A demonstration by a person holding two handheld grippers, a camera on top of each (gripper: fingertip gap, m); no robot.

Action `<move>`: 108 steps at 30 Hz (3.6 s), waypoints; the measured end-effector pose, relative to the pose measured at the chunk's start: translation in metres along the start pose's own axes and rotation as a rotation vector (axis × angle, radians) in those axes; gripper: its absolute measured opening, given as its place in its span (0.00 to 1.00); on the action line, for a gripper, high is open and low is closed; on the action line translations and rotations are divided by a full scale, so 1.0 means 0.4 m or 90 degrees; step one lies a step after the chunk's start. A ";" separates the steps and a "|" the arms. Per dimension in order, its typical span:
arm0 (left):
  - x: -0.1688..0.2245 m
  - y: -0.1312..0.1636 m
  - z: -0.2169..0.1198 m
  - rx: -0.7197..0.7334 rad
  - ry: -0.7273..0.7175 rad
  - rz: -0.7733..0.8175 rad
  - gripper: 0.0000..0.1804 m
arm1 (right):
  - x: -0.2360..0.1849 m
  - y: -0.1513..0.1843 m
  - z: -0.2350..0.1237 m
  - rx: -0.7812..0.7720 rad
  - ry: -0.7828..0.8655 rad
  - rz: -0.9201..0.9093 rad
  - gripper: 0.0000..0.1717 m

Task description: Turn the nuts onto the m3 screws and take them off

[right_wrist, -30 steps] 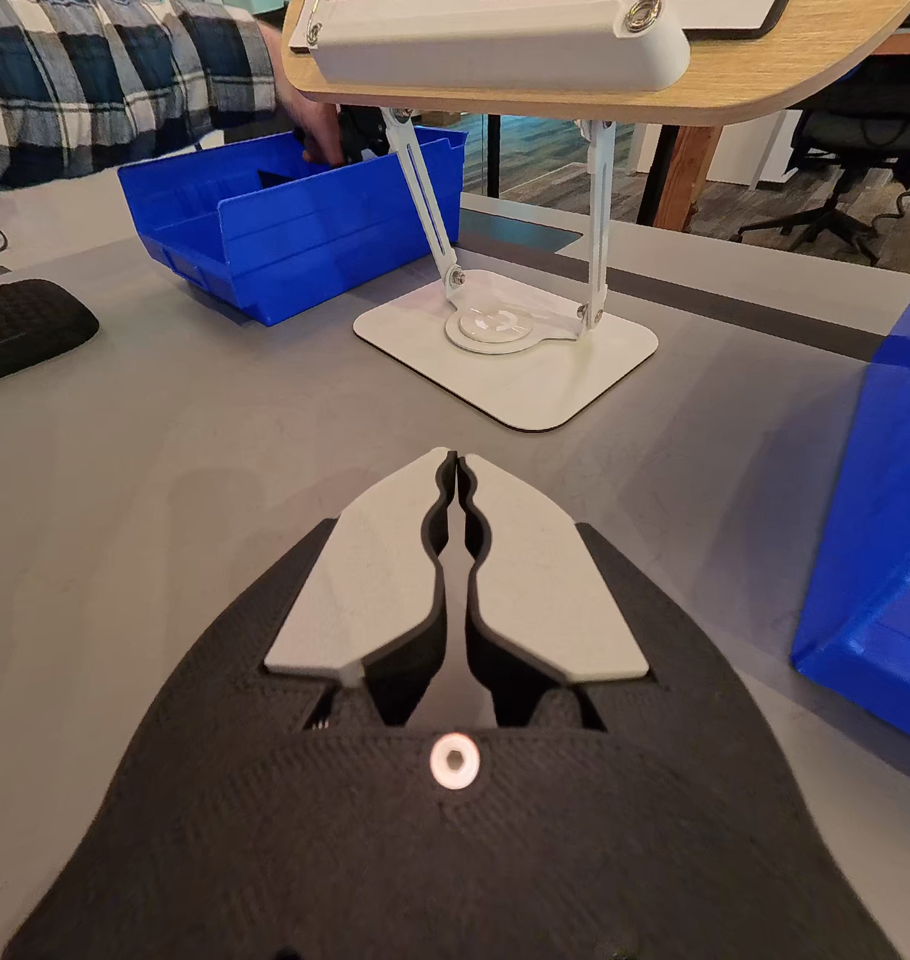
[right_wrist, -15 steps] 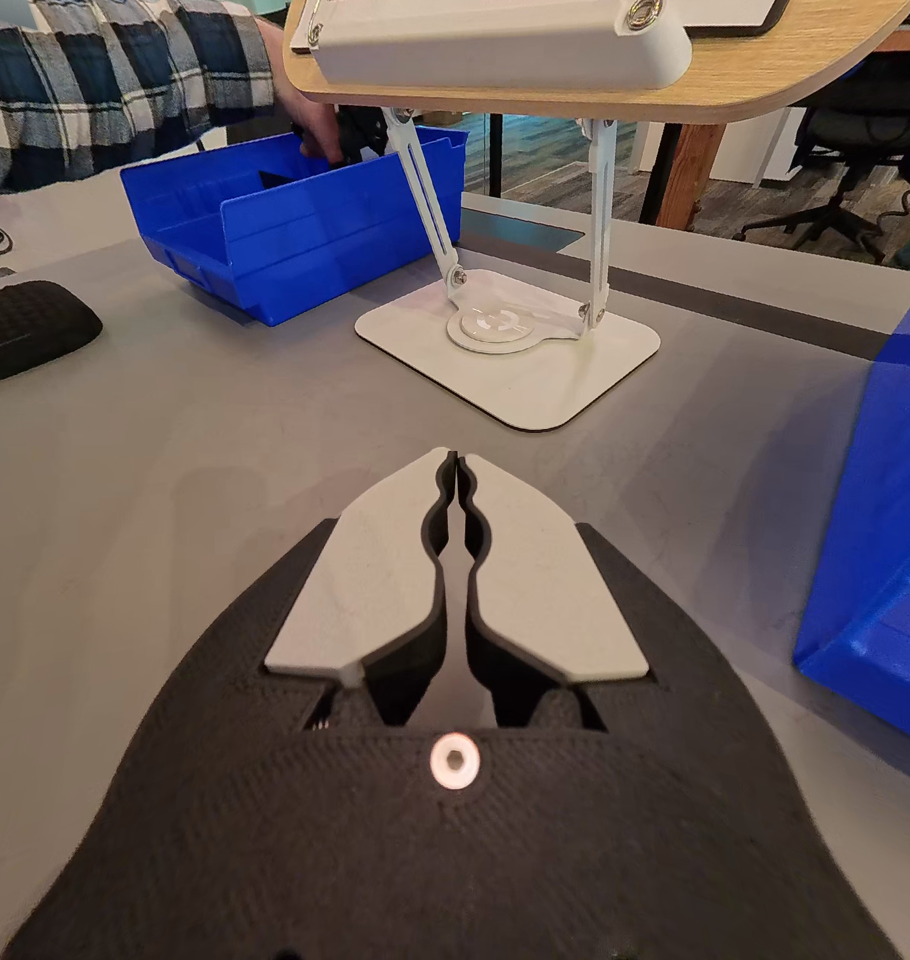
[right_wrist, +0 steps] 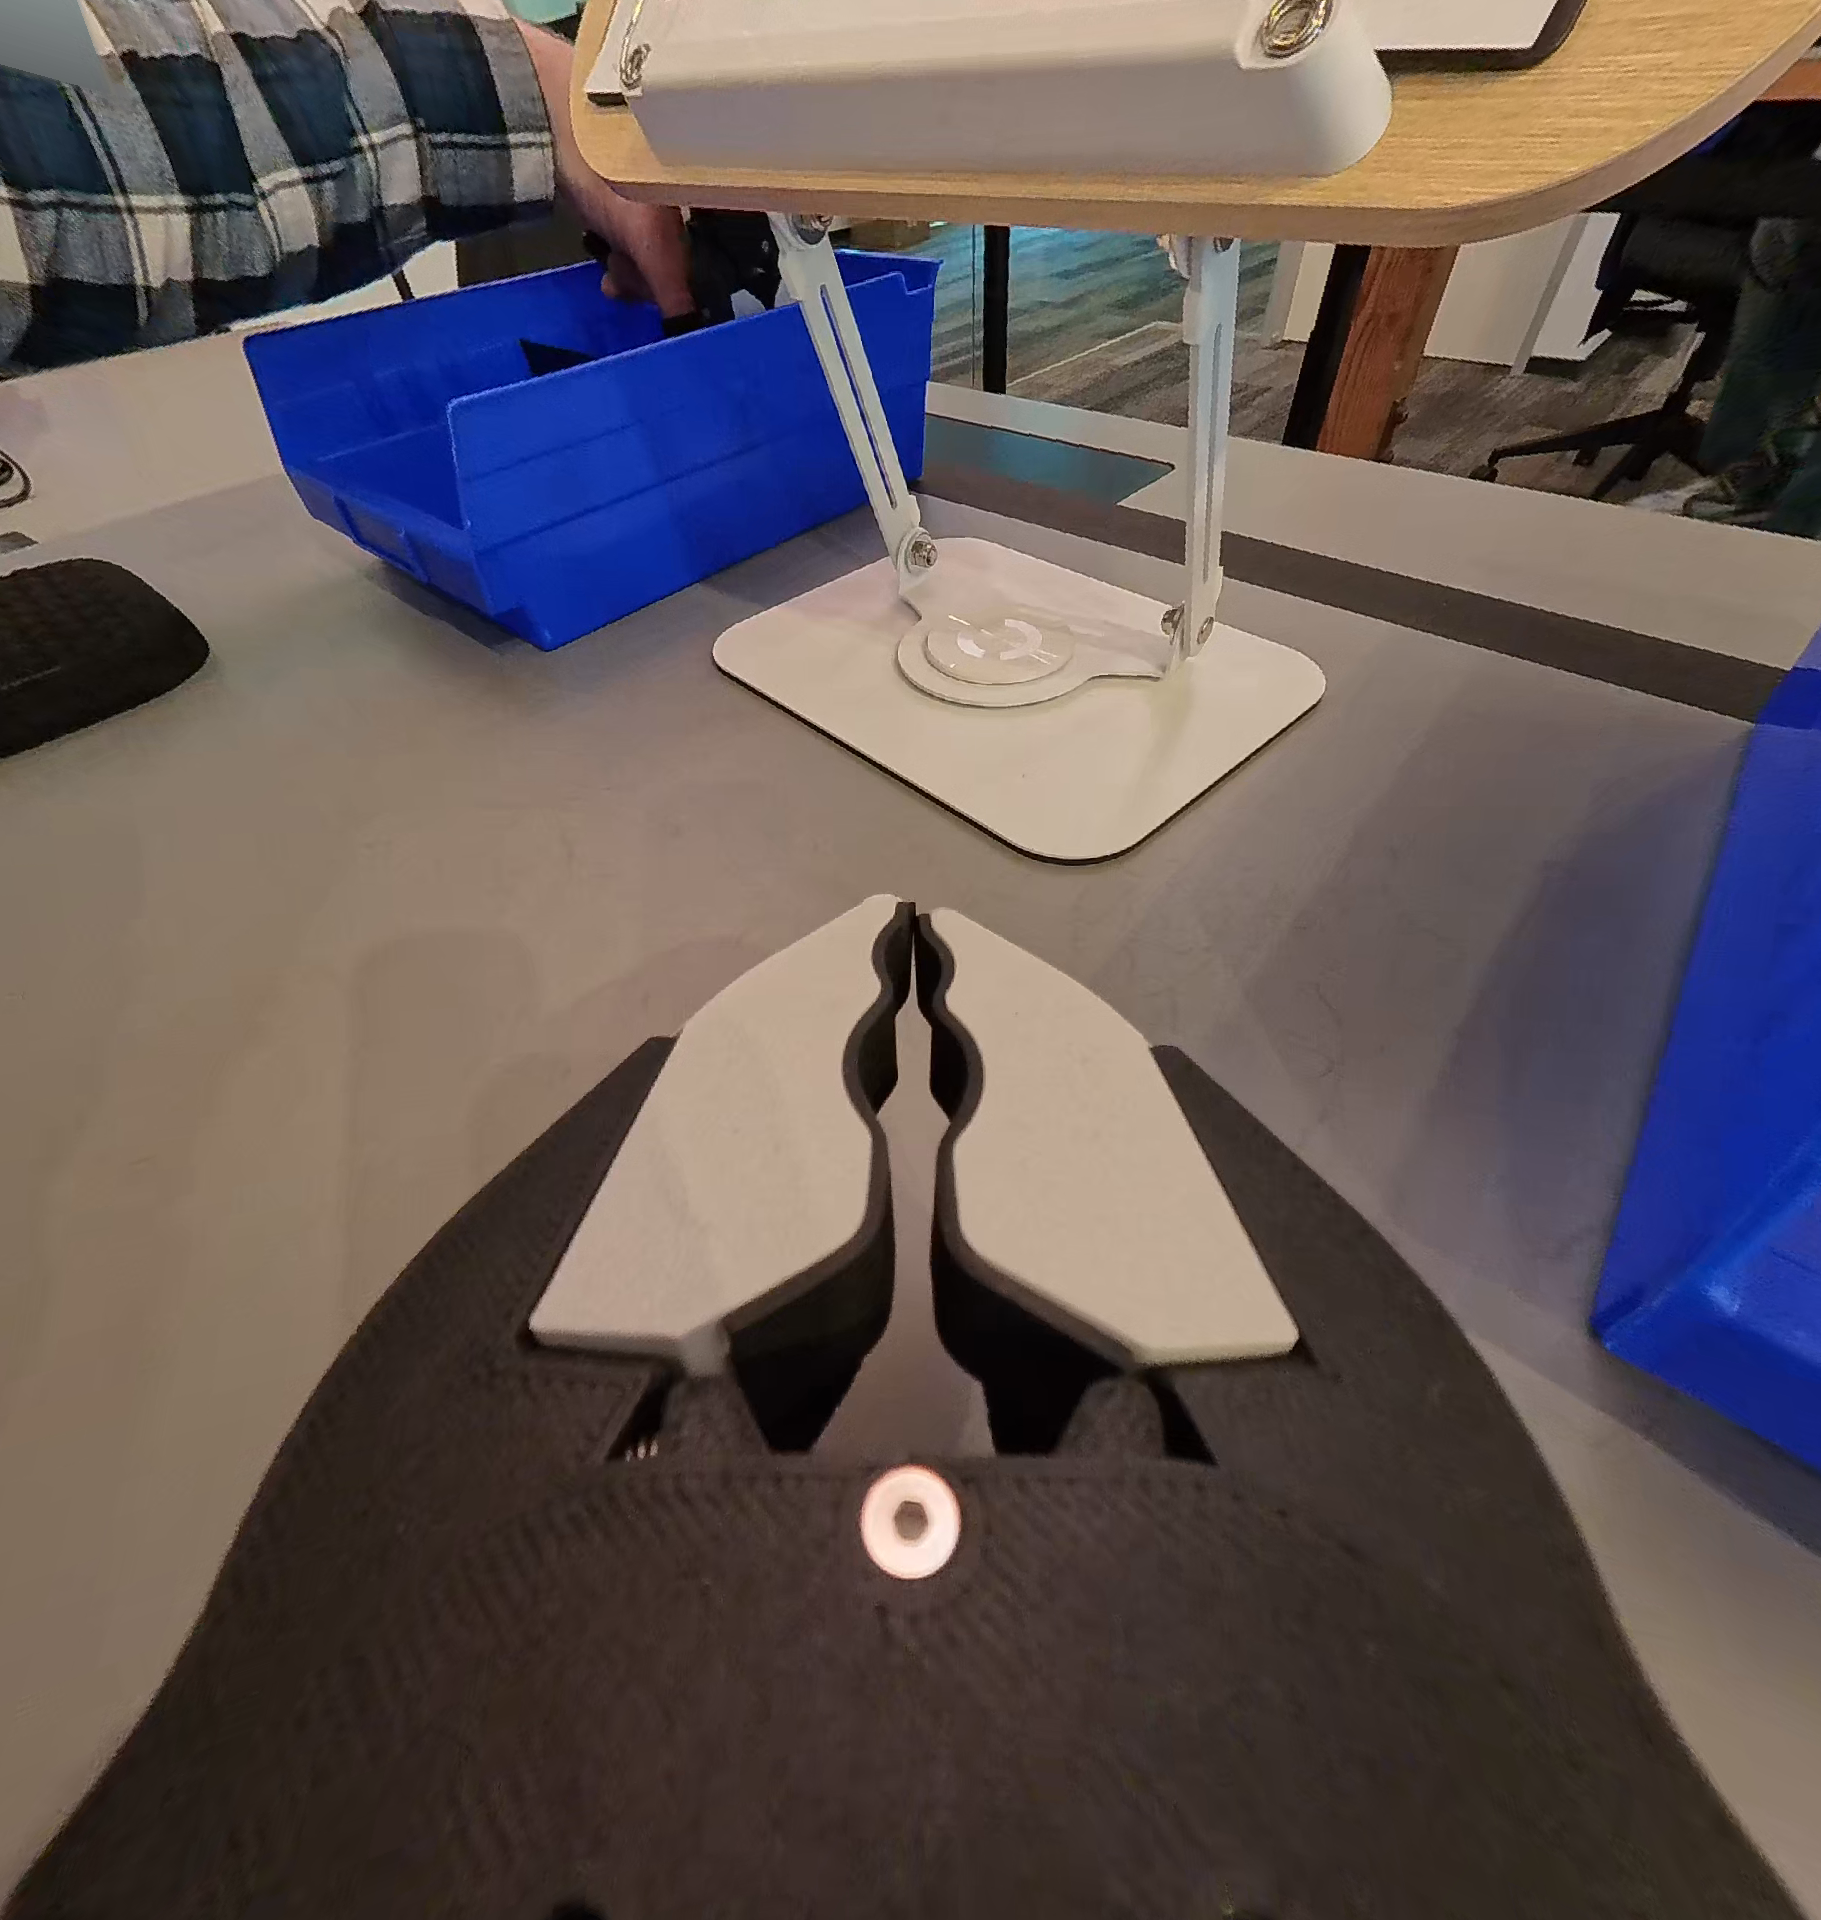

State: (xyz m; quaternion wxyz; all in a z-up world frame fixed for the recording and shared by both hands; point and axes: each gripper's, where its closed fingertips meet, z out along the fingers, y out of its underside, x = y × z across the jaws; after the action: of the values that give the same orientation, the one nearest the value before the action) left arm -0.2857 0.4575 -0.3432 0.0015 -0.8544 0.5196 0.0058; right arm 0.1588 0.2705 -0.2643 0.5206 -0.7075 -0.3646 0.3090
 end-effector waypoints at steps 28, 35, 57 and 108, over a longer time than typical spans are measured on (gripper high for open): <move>-0.004 0.004 -0.008 0.008 -0.006 0.002 0.00 | -0.002 0.003 0.001 -0.005 -0.003 -0.002 0.00; -0.008 -0.005 0.009 0.000 -0.016 0.020 0.06 | -0.002 0.002 0.001 -0.004 -0.004 -0.002 0.00; 0.144 0.080 -0.242 0.080 -0.077 0.014 0.01 | -0.006 0.010 0.010 -0.021 -0.014 0.001 0.00; 0.993 -0.347 -0.027 0.164 0.008 0.298 0.19 | -0.036 0.015 0.012 -0.029 -0.066 -0.005 0.00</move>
State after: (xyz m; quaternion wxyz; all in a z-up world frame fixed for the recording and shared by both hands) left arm 0.0204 0.1689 -0.3374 0.1059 -0.7039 0.6993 -0.0652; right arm 0.1483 0.2596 -0.2707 0.4859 -0.7009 -0.4008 0.3347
